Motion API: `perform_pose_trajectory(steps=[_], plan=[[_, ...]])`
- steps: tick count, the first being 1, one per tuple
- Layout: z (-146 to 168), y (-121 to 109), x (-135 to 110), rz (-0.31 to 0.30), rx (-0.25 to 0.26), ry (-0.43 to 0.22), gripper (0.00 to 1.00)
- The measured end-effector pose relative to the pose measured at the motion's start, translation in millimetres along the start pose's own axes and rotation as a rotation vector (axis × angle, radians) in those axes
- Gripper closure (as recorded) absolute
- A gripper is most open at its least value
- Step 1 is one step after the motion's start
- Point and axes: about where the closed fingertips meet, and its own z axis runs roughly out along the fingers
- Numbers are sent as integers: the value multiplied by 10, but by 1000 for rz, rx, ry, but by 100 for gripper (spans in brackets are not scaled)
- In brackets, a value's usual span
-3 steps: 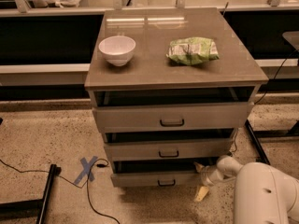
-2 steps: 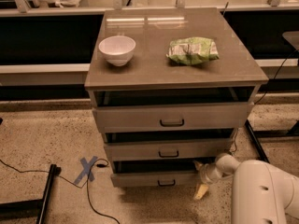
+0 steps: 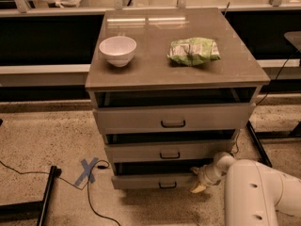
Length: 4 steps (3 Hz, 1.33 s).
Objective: Open bottom drawer
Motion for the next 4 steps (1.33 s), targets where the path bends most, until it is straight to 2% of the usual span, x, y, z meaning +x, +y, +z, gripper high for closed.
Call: perform_pose_trajectory(steps=[1, 2, 4], plan=[[-83, 103, -51, -17, -55, -12, 68], [-167, 154, -65, -25, -69, -16, 64], [-120, 192, -76, -24, -77, -20, 17]])
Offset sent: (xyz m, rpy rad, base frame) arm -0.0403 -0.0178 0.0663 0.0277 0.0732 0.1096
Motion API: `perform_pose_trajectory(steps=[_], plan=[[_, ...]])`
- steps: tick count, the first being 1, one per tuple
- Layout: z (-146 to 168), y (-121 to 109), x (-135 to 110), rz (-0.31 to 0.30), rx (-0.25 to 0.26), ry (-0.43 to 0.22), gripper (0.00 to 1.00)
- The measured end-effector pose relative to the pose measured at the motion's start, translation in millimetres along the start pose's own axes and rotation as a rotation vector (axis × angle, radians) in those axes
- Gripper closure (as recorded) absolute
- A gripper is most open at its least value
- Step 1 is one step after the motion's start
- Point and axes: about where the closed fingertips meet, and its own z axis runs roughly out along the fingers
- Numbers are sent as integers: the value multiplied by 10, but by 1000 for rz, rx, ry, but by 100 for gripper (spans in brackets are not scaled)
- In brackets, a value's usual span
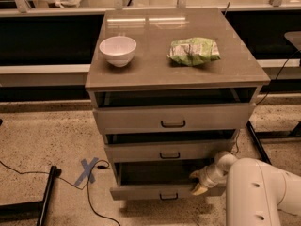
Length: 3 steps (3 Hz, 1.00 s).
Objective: Open bottom drawer
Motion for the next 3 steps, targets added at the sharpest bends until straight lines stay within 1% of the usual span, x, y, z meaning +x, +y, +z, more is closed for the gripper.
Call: perform_pose_trajectory(steps=[1, 2, 3], plan=[[25, 23, -11, 1, -11, -2, 0], [32, 54, -45, 0, -53, -4, 0], [51, 226, -44, 32, -117, 5, 18]])
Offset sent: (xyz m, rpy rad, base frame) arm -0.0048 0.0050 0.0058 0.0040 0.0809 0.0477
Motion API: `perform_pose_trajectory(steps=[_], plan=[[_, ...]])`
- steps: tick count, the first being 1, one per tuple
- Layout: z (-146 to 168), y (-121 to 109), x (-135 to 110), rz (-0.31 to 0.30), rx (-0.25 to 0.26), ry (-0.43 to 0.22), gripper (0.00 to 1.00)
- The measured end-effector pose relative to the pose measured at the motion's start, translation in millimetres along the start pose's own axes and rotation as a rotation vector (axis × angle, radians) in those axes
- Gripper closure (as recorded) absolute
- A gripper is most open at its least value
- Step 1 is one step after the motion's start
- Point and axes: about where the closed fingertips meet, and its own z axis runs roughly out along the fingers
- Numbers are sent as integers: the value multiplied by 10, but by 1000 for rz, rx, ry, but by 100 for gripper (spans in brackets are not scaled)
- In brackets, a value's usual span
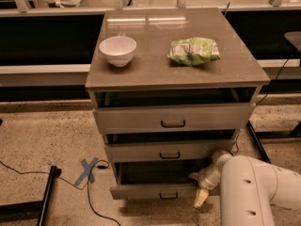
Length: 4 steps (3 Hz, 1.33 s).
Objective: Open bottom drawer
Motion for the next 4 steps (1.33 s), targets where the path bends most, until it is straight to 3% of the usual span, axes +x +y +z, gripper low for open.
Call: perform_pose_trajectory(steps=[1, 2, 3, 4], plan=[[-33, 225, 40, 57, -48, 21, 41], [-148, 419, -50, 64, -121, 43, 72], [-247, 501, -189, 35, -187, 53, 89], [-218, 531, -192, 36, -195, 50, 66]])
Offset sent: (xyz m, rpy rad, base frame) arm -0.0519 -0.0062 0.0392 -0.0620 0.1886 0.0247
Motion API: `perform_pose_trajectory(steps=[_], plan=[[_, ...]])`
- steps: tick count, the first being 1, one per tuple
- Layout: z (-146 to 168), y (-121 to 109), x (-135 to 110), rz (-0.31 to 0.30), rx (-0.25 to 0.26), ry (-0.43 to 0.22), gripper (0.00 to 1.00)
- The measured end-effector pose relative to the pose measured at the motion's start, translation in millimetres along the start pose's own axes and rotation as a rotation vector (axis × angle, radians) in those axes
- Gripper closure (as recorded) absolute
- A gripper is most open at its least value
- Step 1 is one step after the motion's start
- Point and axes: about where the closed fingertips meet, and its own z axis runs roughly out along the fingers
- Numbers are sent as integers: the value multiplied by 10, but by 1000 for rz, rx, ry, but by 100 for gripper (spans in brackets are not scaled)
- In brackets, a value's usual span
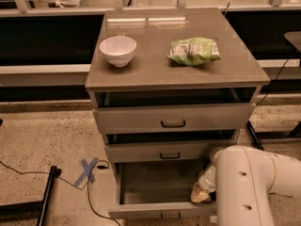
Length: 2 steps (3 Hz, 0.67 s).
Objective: Open bottom drawer
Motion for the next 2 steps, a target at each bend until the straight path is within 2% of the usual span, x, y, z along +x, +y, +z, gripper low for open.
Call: perform_pose_trajectory(steps=[1, 2], plan=[[21, 12, -2, 0, -4, -1, 43], [62, -54, 45, 4, 17, 26, 20]])
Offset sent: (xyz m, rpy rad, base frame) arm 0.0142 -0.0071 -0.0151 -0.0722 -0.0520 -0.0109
